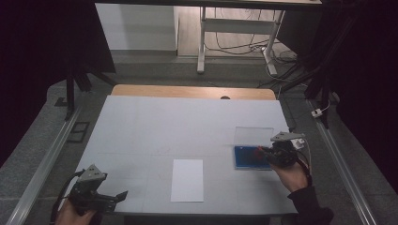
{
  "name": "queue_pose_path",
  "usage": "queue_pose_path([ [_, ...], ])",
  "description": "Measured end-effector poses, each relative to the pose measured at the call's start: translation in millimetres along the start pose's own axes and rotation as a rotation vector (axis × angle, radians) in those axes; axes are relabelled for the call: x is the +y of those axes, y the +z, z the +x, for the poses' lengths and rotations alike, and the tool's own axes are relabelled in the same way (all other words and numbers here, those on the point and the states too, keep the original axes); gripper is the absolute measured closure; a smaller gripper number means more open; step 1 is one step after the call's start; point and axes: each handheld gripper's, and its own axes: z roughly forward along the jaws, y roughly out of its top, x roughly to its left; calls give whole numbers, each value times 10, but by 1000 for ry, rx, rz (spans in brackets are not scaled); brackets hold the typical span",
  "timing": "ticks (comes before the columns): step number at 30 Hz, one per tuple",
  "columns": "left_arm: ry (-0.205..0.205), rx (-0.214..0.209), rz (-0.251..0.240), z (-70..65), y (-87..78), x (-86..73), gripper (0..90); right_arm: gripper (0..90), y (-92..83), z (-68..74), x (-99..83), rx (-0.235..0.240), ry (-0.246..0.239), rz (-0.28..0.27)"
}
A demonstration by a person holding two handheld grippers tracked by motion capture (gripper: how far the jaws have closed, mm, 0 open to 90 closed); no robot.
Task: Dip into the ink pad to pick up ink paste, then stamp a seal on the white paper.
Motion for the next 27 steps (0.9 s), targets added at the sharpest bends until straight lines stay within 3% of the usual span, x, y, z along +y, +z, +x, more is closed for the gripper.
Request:
queue_pose_path([
  [9, -1, -1, 0, -2, -1, 0, 9, 795, -74, 119, 39, 45, 2, -41],
  [27, -2, -5, -2, 4, -2, -1, 9, 794, -61, 344, 150, 138, -19, -63],
])
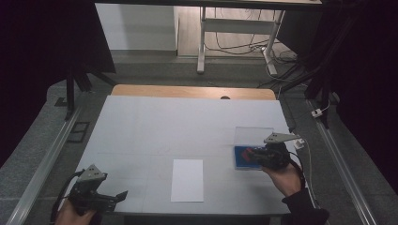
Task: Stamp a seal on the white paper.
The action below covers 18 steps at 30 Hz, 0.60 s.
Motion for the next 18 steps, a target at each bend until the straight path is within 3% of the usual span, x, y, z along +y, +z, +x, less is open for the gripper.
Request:
queue_pose_path([
  [18, 1, 0, 0, 2, -1, -1, 9, 794, 258, 343, 135, 114, -60, 31],
])
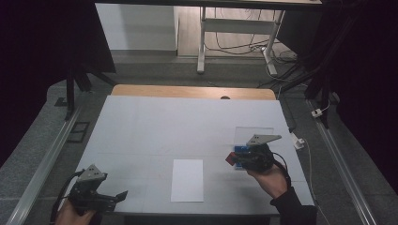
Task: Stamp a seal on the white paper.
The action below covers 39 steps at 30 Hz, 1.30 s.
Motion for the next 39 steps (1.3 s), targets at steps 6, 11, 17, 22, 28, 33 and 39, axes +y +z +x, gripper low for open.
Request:
queue_pose_path([
  [6, 0, 0, 0, 1, 0, 0, 9, 795, 102, 93, 39, 25, -23, 12],
  [11, -1, 0, 1, 2, 1, 0, 9, 795, 194, 172, 68, 44, -54, 31],
  [17, -2, 0, 1, 3, 0, 0, 9, 795, 284, 253, 108, 60, -74, 38],
  [22, -5, -2, 0, 7, 1, 0, 9, 795, 373, 311, 134, 78, -73, 44],
  [28, -6, -3, 0, 9, 1, 0, 9, 795, 453, 377, 171, 90, -93, 47],
  [33, -6, -4, 0, 11, 1, 0, 8, 795, 518, 415, 193, 110, -95, 41],
  [39, -6, -5, -2, 11, -1, -1, 8, 795, 636, 509, 237, 132, -121, 51],
])
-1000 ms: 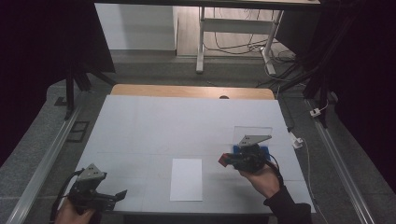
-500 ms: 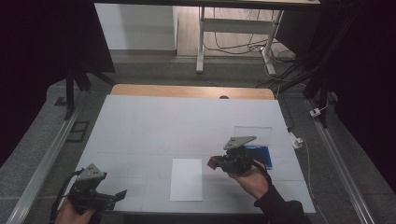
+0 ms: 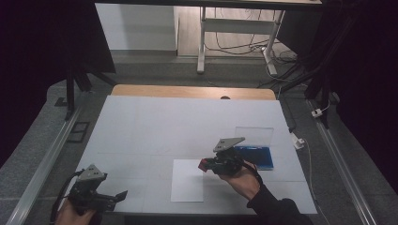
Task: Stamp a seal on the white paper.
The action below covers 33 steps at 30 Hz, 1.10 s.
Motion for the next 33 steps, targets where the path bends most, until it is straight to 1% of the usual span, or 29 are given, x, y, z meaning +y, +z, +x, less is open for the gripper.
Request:
queue_pose_path([
  [4, 1, 0, 0, 0, 0, 0, 9, 795, 125, 80, 49, 18, -33, 21],
  [8, 1, -1, 0, 0, -1, 0, 9, 795, 239, 128, 63, 28, -85, 52],
  [11, 1, -2, -1, 1, -2, -1, 8, 795, 319, 158, 68, 38, -92, 71],
  [12, 1, -2, -1, 1, -2, -1, 8, 795, 319, 158, 68, 38, -92, 71],
  [13, 2, -2, -1, 0, -2, -2, 9, 796, 366, 193, 74, 51, -91, 74],
  [17, 2, -3, -2, 0, -3, -2, 9, 796, 417, 230, 79, 60, -104, 84],
  [18, 3, -3, -2, 0, -3, -2, 8, 796, 452, 249, 74, 62, -118, 97],
  [19, 3, -3, -2, 0, -3, -2, 9, 796, 464, 252, 72, 66, -118, 99],
  [21, 4, -2, -2, -2, -4, -2, 9, 796, 478, 257, 70, 67, -121, 103],
  [22, 4, -2, -2, -3, -4, -3, 9, 796, 504, 264, 63, 64, -135, 113],
  [28, 6, -3, -3, -4, -4, -3, 9, 797, 543, 277, 53, 64, -146, 132],
  [29, 7, -3, -3, -5, -5, -3, 9, 797, 565, 283, 41, 59, -156, 145],
  [32, 8, -4, -3, -5, -5, -3, 9, 799, 568, 280, 41, 60, -152, 143],
  [33, 8, -5, -3, -5, -5, -3, 9, 800, 570, 276, 46, 61, -156, 151],
])
